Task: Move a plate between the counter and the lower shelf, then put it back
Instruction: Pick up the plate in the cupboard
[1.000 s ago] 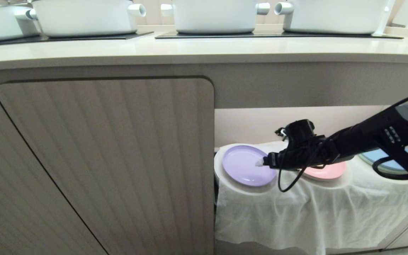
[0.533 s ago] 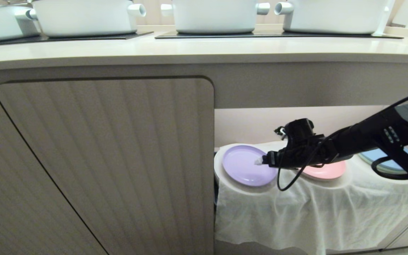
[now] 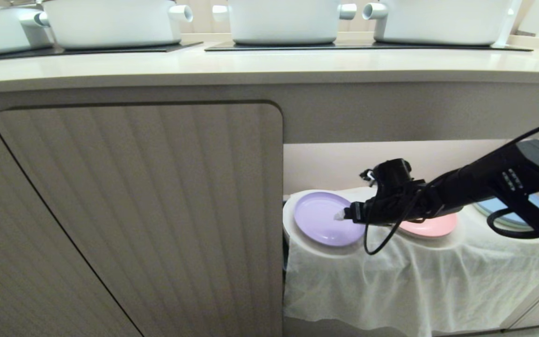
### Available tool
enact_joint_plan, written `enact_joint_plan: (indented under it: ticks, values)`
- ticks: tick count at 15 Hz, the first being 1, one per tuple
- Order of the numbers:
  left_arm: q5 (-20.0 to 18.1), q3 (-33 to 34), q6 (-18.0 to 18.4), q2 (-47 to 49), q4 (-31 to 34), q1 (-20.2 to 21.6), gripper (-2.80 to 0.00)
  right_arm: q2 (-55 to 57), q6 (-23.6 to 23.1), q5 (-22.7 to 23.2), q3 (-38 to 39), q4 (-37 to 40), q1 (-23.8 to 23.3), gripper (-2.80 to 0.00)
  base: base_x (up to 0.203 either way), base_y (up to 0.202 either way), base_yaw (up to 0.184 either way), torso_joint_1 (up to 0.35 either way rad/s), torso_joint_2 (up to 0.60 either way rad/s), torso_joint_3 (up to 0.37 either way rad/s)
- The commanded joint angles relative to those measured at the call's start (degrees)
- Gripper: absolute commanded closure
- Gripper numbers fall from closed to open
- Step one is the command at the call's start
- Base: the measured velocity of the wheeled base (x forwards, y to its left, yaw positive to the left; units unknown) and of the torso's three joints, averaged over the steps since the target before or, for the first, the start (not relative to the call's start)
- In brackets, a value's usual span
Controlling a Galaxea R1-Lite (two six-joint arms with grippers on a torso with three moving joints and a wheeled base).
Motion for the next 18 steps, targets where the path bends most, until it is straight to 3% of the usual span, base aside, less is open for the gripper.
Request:
enact_joint_plan:
  ticks: [1,18]
  values:
    - [0.0,0.0,0.0,0.0,0.0,0.0,0.00,0.5,0.0,0.0,-0.1,-0.1,0.1,-2.80,0.000,0.000,0.000,0.000,0.00,0.000]
    - [0.0,0.0,0.0,0.0,0.0,0.0,0.00,2.1,0.0,-0.1,-0.1,-1.7,0.1,-2.80,0.000,0.000,0.000,0.000,0.00,0.000]
